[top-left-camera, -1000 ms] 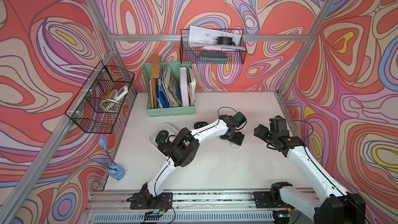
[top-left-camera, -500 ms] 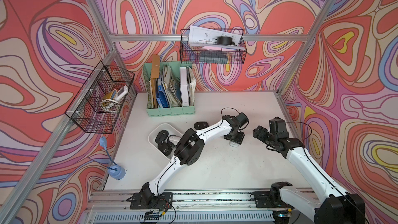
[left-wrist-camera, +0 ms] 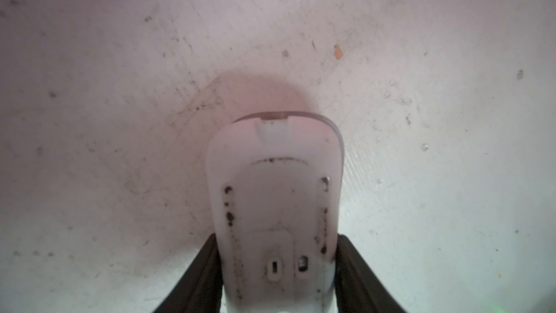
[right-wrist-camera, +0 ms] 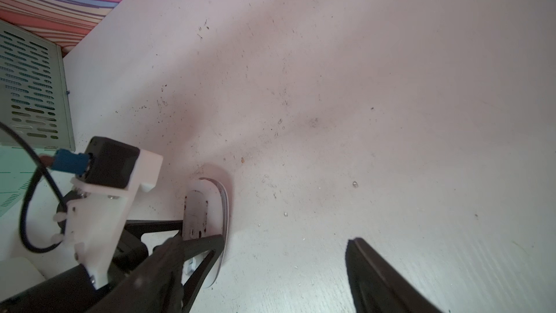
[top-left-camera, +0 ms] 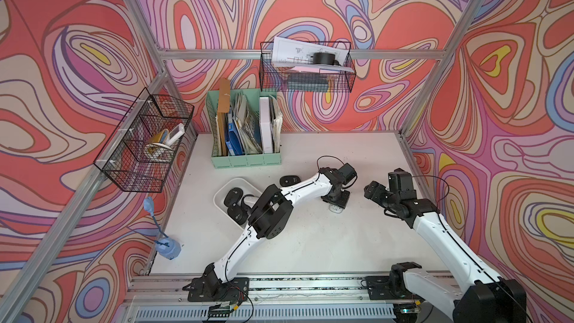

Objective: Put the mouse in the storage box
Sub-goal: Pick up the mouse from the center of the board.

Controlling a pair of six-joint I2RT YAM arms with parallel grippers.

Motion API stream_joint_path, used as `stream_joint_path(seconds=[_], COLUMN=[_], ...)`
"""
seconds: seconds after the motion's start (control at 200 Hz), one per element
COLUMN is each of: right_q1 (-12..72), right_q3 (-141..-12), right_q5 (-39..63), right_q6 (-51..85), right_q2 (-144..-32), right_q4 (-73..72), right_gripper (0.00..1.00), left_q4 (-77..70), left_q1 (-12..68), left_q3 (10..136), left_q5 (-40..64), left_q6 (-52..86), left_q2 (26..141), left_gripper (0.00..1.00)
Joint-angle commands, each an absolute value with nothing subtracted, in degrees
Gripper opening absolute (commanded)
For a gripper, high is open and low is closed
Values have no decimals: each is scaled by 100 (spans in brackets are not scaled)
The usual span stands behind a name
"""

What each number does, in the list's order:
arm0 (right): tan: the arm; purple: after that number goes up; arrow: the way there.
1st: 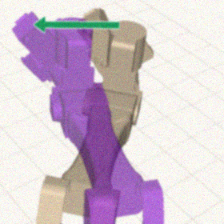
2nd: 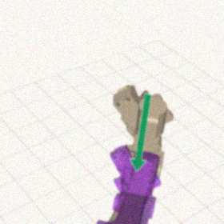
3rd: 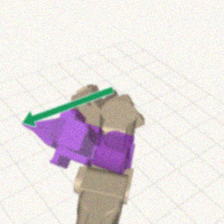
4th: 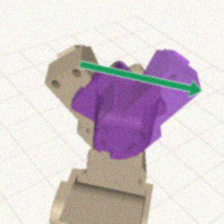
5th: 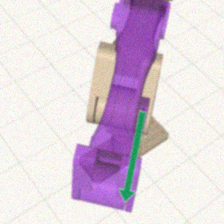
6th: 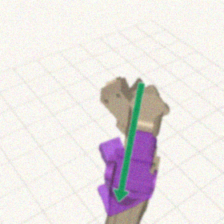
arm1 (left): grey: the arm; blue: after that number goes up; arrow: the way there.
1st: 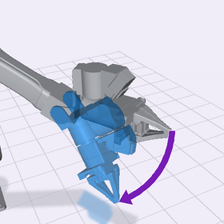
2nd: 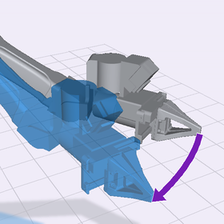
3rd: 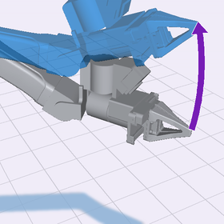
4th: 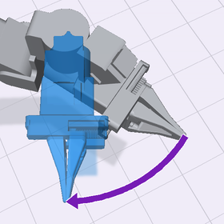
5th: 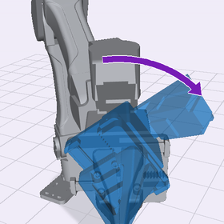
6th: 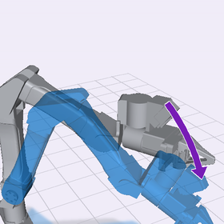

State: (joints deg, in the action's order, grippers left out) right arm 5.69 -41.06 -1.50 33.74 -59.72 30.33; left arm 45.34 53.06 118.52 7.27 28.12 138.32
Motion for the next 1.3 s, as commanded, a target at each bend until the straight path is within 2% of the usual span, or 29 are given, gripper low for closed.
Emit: stream_joint_path(seconds=[0.0, 0.15, 0.34, 0.546, 0.681, 0.951, 1.297], right_q1=[540, 545, 545, 616, 902, 1909, 2514], right_q3=[-4080, -4025, -3982, -3849, -4001, -4280, -4616], right_q5=[9, 473, 819, 2066, 2487, 2304, 2083], right_q6=[3343, 3392, 3440, 3586, 3647, 3892, 3997], right_q2=[-5932, -6009, -6064, -6276, -6434, -6956, -7537], right_q4=[2889, 2627, 2375, 1606, 1287, 827, 660], right_gripper=[86, 86, 86, 85, 84, 80, 77], left_q4=[4264, 3885, 3067, 2458, 2042, 1121, 568], left_q1=[5307, 5202, 4932, 4787, 4747, 4723, 4580], left_q3=[11487, 10931, 9623, 8573, 8027, 7085, 6115], left_q5=[614, 868, 1101, 1218, 1370, 1568, 1418], left_q6=[2852, 2974, 3270, 3304, 3219, 3140, 3146], left_q2=[13337, 12855, 11868, 10940, 10569, 9966, 9116], left_gripper=[46, 46, 46, 47, 46, 46, 47])
